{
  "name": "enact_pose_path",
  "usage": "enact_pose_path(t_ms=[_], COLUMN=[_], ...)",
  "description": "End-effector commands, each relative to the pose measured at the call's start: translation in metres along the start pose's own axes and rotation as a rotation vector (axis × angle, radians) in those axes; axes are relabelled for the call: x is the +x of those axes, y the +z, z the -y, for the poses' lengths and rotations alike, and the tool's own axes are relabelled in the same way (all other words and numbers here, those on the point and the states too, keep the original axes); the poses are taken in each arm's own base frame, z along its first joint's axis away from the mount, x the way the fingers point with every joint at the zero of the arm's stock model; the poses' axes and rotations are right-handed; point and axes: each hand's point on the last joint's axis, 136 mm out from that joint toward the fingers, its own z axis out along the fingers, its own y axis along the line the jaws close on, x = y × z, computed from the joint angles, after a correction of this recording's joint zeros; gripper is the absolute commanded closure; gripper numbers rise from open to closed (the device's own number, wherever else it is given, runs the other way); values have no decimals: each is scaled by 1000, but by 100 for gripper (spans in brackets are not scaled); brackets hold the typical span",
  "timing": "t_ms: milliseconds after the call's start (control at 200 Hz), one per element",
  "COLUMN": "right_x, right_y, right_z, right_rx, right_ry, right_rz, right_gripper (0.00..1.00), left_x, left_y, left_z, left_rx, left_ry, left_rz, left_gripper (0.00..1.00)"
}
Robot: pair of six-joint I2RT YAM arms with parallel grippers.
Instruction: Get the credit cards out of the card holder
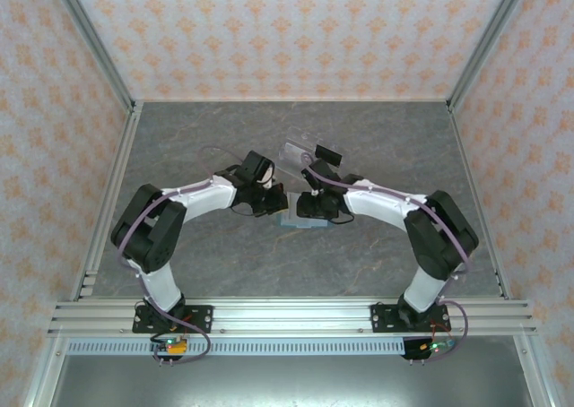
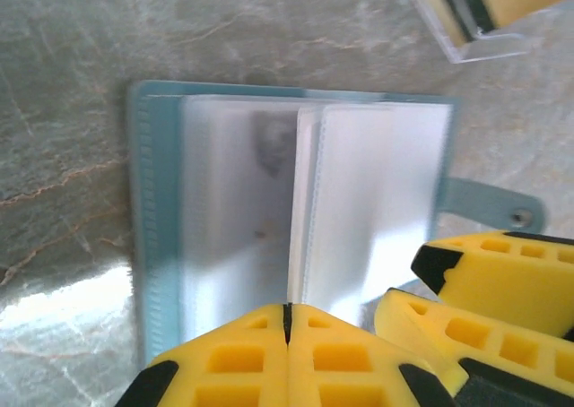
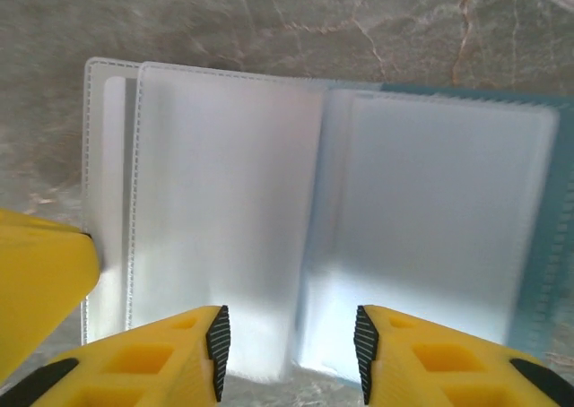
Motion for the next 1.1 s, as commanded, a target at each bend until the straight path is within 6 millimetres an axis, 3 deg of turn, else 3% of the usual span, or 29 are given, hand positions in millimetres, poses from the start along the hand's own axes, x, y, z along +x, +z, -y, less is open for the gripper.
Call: enact_pose_path(t_ms=[0,235,475,641,846,1011,1096], right_x=[-11,-22,-29,-35,-31,-25,-25], right_y=[-17,-35,-53,-69,-63,-41,-28], right_z=[-4,13,30,29,19,10,10], right_rx=[-45,-10,26,-1,-38,-60,-45], right_ry=[38,91,136,145,98,66,65], right_rz=[65,151,232,293,241,148,109], right_gripper=[55,53,53,53,55,65,69], left_x=[0,-1,2,-2,-16,-22,-21], left_y=[-11,1,21,27,16,11,16], left_z=[7,37,61,64,52,18,11], left_rx=[18,150,208,222,187,116,102], left_ry=[37,30,37,16,-20,-95,-110], left_rz=[7,-15,-58,-58,6,52,46], left_gripper=[100,100,70,58,53,59,62])
